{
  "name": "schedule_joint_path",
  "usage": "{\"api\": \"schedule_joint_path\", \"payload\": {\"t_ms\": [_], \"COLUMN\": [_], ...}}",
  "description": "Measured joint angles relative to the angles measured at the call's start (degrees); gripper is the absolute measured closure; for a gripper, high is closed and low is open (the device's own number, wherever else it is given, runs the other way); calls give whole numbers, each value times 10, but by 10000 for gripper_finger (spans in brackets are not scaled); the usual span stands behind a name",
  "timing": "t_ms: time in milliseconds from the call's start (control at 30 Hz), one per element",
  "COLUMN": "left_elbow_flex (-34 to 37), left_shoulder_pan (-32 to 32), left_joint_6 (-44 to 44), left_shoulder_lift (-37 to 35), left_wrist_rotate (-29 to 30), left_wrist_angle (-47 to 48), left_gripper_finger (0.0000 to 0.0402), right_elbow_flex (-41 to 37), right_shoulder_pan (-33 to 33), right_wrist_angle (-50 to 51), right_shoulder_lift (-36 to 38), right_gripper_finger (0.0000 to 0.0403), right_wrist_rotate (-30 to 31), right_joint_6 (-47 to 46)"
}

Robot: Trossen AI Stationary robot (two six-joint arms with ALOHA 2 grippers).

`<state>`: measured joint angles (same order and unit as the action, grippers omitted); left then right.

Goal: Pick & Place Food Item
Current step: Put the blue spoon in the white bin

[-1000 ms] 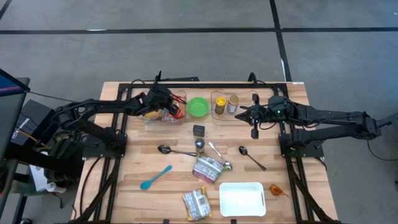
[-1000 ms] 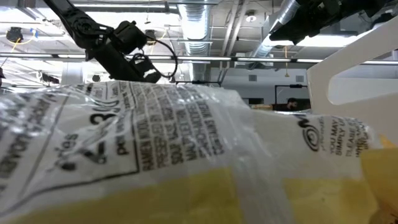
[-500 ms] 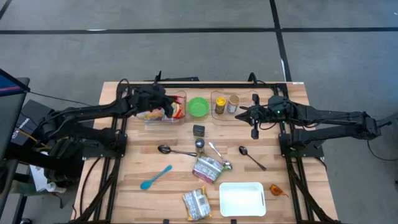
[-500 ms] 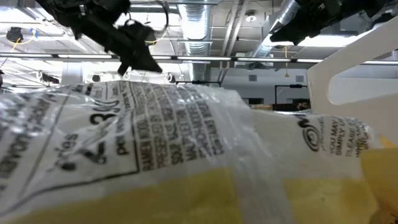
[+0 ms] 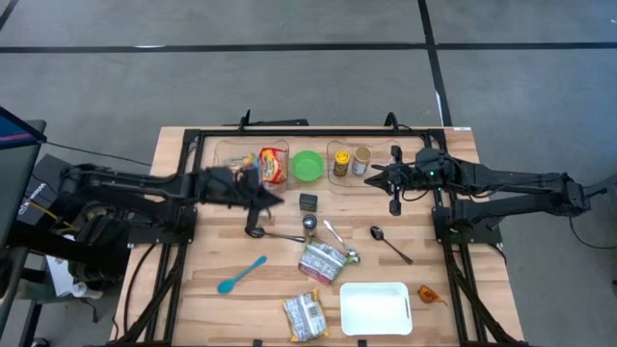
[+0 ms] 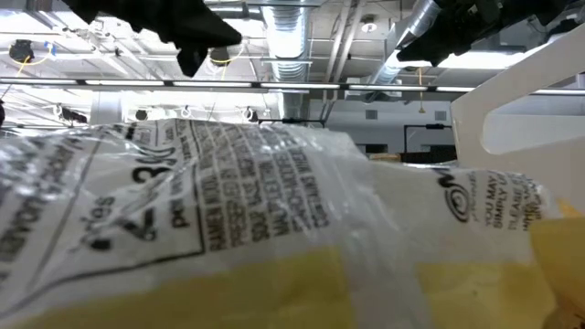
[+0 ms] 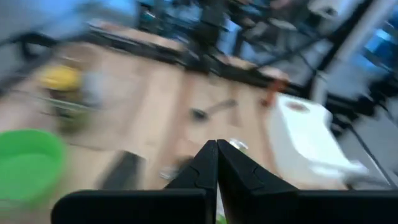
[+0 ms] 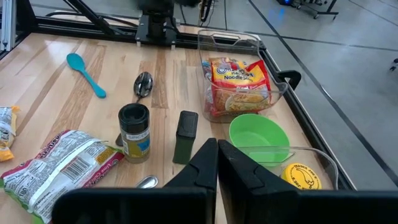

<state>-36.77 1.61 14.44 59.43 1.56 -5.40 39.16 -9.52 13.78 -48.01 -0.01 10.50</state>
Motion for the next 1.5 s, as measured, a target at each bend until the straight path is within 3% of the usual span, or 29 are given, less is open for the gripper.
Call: {"api": "schedule_joint_path", "payload": {"t_ms": [467, 733, 933, 1167, 1300, 1500], "left_elbow_flex": [0, 0, 0, 0, 0, -31], "left_shoulder_pan": [224, 300, 345, 371, 378, 378], "left_joint_6": [79, 287, 492, 658, 708, 720], "left_shoulder_lift": [50, 60, 60, 60, 67, 113], "left_wrist_rotate": [36, 78, 89, 92, 106, 110], "left_wrist_angle": [-20, 45, 141, 286, 357, 390], "left_gripper_finger": [401, 401, 401, 401, 401, 401], "right_elbow_flex": [0, 0, 0, 0, 0, 0], "right_shoulder_pan": [0, 0, 0, 0, 0, 0], "right_wrist_angle": [4, 6, 6, 6, 6, 6], "right_shoulder_lift": [0, 0, 0, 0, 0, 0], "right_gripper_finger": [398, 398, 398, 398, 398, 398], "right_wrist_rotate": [0, 0, 0, 0, 0, 0], "right_joint_6": [0, -7, -7, -6, -6, -6]}}
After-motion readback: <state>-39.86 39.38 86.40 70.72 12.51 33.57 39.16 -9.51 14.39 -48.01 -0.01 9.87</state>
